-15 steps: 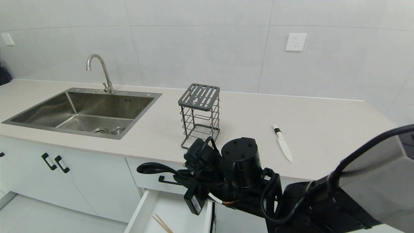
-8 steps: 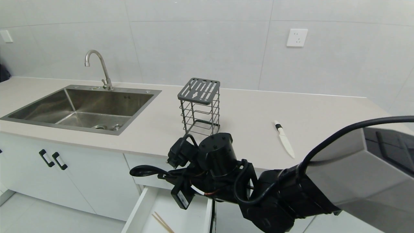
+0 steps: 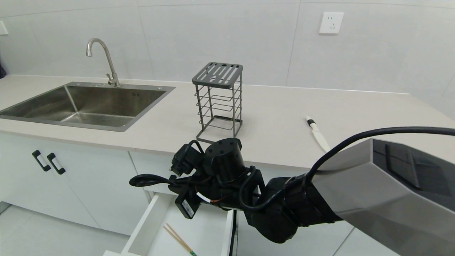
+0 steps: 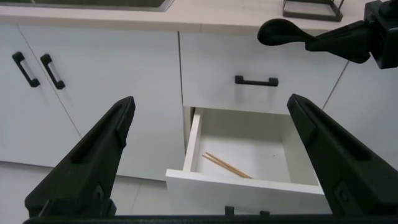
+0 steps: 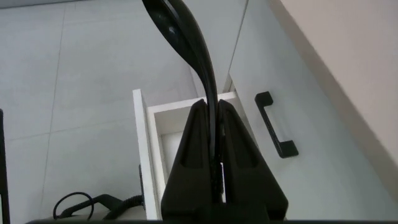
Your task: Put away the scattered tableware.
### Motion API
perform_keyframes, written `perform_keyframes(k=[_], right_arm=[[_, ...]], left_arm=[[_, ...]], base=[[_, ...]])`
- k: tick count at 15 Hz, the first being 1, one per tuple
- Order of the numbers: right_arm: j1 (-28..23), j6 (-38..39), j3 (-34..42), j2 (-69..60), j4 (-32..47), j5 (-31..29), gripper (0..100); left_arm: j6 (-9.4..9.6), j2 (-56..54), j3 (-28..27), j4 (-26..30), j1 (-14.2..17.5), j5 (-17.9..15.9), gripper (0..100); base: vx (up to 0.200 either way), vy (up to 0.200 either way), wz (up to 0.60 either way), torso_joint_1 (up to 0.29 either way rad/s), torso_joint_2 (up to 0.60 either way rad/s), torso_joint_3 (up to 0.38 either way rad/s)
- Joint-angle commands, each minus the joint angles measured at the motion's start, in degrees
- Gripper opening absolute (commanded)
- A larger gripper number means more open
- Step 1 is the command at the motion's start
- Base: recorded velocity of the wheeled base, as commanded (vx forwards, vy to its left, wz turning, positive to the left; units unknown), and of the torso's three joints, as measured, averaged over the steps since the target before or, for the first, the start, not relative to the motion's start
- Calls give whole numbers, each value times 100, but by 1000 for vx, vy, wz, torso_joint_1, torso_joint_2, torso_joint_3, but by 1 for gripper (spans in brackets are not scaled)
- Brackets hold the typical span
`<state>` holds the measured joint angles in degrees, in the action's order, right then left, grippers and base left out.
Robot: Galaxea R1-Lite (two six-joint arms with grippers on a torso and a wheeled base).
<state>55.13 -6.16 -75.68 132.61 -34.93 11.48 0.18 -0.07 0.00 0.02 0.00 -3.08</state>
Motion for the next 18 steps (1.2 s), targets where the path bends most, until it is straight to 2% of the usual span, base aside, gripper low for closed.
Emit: perform_keyframes(k=[1,4,6,11,18], right_arm=[[7,-8,-61,55,-5,3,0],[7,-175,-52,55,21,12,0],[-11,-1010,-52,46,320,12,0],[-2,-1002,-52,28,487,12,0],[-2,-993,-175,55,496,-41,0]], left_arm=[[-1,7,0,-2,0,1,100],[-1,7,0,-2,0,1,100],[-1,7,0,-2,0,1,100],[-1,7,0,-2,0,1,100],[-1,7,0,-2,0,1,100]], base=[[0,0,0,-217,432,198],[0,0,0,-79,147,74],[0,0,0,-13,25,9],[0,0,0,-35,69,35],[0,0,0,-229,447,203]])
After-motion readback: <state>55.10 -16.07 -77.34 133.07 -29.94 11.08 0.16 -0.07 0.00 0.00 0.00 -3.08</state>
